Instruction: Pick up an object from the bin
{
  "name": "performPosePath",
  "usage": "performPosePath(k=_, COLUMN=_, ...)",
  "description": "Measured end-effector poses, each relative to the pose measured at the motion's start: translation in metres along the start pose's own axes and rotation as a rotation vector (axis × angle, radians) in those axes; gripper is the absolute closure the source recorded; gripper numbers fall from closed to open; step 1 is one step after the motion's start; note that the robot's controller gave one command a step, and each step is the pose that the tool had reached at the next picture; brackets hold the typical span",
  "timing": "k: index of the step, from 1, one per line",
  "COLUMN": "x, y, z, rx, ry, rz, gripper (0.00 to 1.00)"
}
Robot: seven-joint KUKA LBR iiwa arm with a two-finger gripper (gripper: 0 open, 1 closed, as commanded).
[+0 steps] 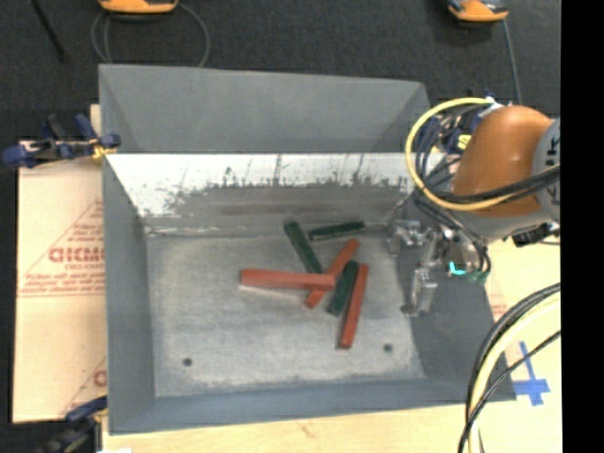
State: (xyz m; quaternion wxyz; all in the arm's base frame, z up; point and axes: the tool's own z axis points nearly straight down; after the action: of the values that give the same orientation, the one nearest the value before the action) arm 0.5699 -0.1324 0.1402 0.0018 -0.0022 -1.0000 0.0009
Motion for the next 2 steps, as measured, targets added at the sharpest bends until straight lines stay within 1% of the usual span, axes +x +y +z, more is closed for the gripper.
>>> performPosePath(k=1, x=-0.005, y=0.049, z=0.067, rx=0.001, ry=-0.009, rz=-0.202, gripper=0.00)
performPosePath(k=2, x=0.032, y=0.102, z=0.068, rx=0.002, ry=-0.013, rz=-0.539, gripper=0.00)
